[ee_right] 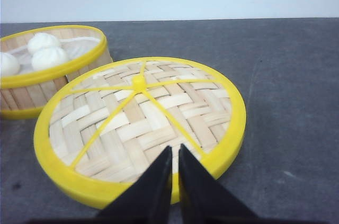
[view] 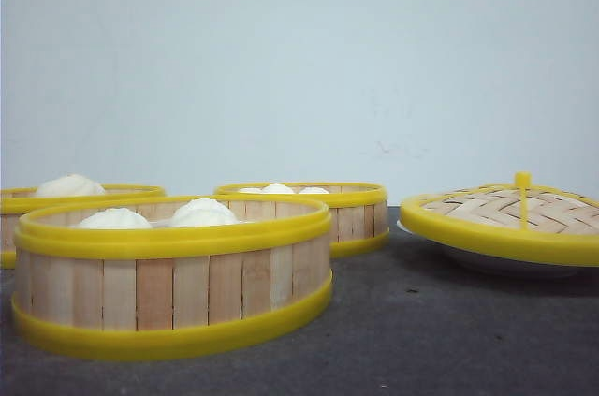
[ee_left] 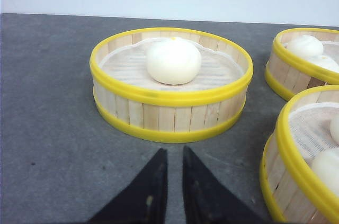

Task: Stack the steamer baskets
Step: 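Move the right gripper toward the rim of the middle bun basket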

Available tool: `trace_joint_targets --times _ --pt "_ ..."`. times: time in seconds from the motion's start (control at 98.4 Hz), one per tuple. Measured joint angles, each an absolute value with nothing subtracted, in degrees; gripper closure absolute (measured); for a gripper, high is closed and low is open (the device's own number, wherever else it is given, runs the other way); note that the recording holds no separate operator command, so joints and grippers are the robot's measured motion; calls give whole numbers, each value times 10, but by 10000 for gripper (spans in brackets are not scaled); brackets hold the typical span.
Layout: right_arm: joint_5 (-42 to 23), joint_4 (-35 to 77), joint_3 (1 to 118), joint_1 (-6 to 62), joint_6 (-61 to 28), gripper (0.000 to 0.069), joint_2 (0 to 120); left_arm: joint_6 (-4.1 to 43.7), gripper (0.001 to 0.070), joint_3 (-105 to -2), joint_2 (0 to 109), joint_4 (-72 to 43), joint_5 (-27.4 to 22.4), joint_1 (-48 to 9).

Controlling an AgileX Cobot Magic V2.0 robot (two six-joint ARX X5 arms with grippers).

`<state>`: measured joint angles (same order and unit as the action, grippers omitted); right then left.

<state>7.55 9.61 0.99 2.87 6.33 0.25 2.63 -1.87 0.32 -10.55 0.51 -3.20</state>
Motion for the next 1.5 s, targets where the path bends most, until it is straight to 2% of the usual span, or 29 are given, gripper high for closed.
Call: trace_joint_targets --times 0.142,0.275,0.386,0.508,0.641,0.895,1.118,1.362,1.434,1.505 --pt "76 95 10 29 90 675 3 63 685 -19 3 -105 2 -32" --pt "76 102 30 29 142 680 3 128 685 -32 3 -120 -15 -32" --pt "78 105 103 29 180 681 13 174 685 -86 9 -123 -25 -32" --pt "78 133 214 29 189 681 57 189 685 -176 33 -123 -29 -32" --pt "78 203 312 29 172 682 149 171 685 -277 108 -178 -30 -32" --pt "78 340 465 29 95 682 349 83 685 -437 284 -303 -64 -32" --pt "92 372 472 31 57 682 477 39 685 -454 403 -358 -64 -32" --pt "90 371 472 31 42 680 515 31 685 -454 435 -371 -64 -31" --pt "90 369 472 31 41 624 517 30 682 -454 436 -371 -64 -31" --pt "90 365 472 32 39 464 517 30 649 -454 435 -371 -64 -31"
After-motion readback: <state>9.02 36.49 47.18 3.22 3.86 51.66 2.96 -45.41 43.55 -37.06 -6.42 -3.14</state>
